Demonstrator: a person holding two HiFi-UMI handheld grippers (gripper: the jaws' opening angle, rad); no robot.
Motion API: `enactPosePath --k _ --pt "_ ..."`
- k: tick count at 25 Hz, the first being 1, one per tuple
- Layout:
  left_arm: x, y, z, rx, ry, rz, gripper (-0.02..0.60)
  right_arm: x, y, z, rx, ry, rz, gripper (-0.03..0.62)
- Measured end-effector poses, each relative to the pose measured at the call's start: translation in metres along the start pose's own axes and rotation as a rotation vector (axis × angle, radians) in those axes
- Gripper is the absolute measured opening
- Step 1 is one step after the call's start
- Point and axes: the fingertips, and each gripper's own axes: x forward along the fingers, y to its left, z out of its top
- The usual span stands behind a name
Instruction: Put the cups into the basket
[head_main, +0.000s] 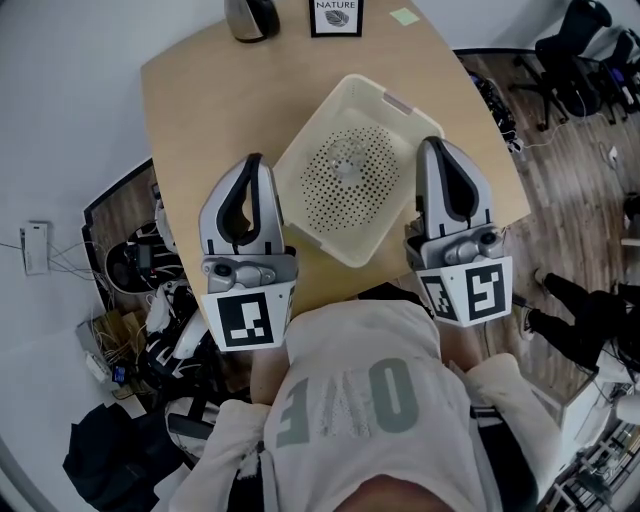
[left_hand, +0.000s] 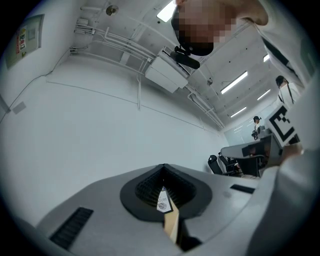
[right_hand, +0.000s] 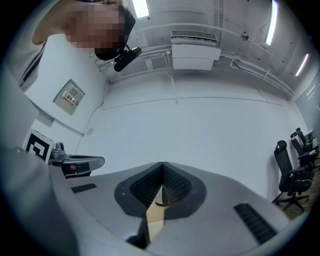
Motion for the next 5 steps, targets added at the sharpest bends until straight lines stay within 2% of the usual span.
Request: enactPosePath --k 5 --pt "0.0022 0.0000 0.0009 0.005 -0.002 0.003 0.005 -0.0008 -0.0044 0.0044 -0.017 -0.007 -0.001 -0.003"
